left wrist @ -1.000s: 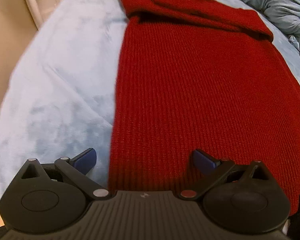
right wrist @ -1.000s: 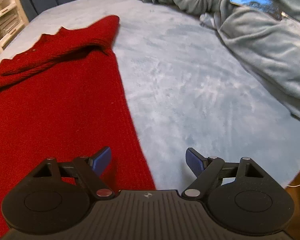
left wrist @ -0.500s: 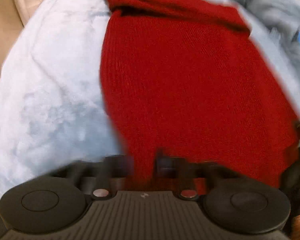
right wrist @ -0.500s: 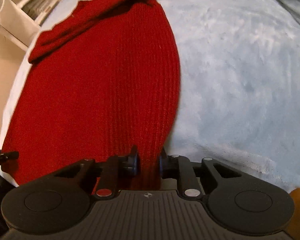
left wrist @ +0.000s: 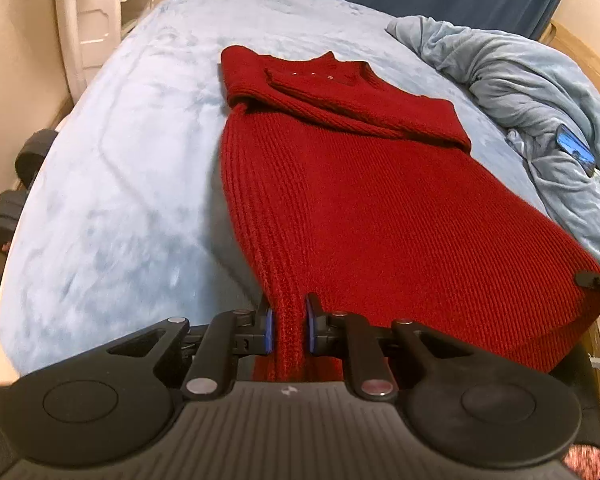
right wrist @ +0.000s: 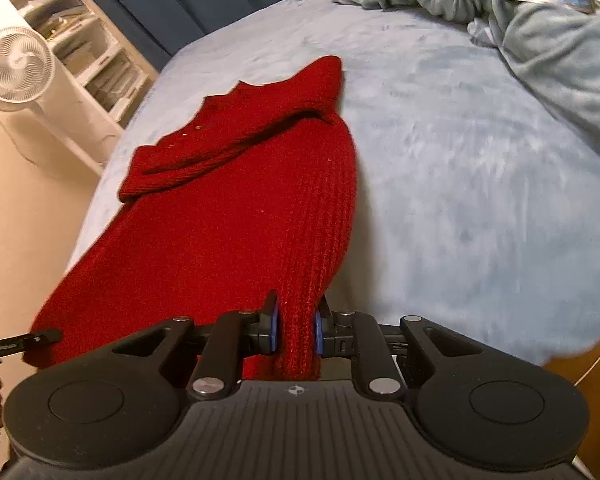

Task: Fold small clothes
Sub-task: 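Grasp the hem with both grippers and lift it toward the collar, then lay the hem over the collar and open both grippers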

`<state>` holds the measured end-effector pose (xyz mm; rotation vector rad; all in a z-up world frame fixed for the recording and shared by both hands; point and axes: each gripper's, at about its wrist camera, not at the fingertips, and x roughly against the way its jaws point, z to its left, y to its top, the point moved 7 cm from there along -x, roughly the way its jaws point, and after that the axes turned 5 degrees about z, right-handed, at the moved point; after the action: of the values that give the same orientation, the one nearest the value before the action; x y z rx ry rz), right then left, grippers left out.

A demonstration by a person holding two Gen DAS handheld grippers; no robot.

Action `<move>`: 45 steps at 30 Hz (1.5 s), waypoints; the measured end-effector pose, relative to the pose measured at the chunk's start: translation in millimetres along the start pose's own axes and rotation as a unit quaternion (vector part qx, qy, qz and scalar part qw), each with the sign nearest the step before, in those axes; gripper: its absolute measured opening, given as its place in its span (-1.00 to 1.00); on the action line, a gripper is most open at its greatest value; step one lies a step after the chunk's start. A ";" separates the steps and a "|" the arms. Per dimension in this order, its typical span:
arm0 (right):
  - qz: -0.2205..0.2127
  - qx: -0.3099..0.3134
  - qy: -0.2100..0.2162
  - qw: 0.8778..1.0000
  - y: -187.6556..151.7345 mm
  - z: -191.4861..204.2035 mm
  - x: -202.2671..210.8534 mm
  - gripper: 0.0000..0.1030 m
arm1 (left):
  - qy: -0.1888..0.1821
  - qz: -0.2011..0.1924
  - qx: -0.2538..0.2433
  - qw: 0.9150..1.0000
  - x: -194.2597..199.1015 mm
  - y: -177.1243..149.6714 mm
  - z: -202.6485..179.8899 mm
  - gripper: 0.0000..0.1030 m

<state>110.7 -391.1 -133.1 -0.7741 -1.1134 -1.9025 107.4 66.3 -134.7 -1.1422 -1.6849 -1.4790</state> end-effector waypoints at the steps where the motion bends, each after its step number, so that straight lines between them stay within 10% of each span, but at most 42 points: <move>1: 0.003 -0.002 0.005 1.000 -9.7 0.6 5.2 -0.68 | -0.001 0.003 0.001 1.000 3.8 -6.0 -0.5 -0.68; 8: 0.032 -0.035 0.022 0.999 -71.1 -10.2 36.5 -0.68 | -0.010 0.034 0.013 0.999 27.8 -60.8 7.6 -0.68; 14: 0.053 -0.067 0.027 0.996 -63.3 -12.1 31.8 -0.68 | -0.013 0.045 0.030 0.998 23.1 -42.8 10.1 -0.69; 18: 0.051 -0.055 0.047 0.996 -12.5 0.8 31.4 -0.68 | -0.032 0.033 0.039 0.998 29.4 8.4 4.0 -0.70; 25: -0.001 -0.045 0.041 0.998 171.7 18.2 -4.9 -0.67 | -0.007 -0.027 0.035 0.999 -14.2 195.4 15.2 -0.80; 28: -0.022 -0.098 0.014 0.995 251.2 10.8 -59.9 -0.42 | 0.000 -0.047 0.108 0.993 -67.7 290.3 44.6 -0.60; 30: -0.044 -0.126 -0.021 0.991 283.1 -0.1 -93.7 0.24 | 0.045 -0.059 0.184 0.980 -88.7 320.3 71.4 -0.08; 32: -0.065 -0.148 -0.040 0.986 289.5 -14.8 -110.3 0.32 | 0.089 -0.102 0.202 0.970 -90.9 332.8 87.5 0.78; 45: -0.086 -0.128 -0.057 0.986 225.7 -47.0 -182.0 0.32 | 0.147 -0.053 -0.010 0.988 -176.9 297.9 38.2 0.85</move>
<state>390.6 -444.7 -204.6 -0.9660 -1.0444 -2.1990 454.7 67.5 -163.4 -0.8067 -1.5478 -1.6442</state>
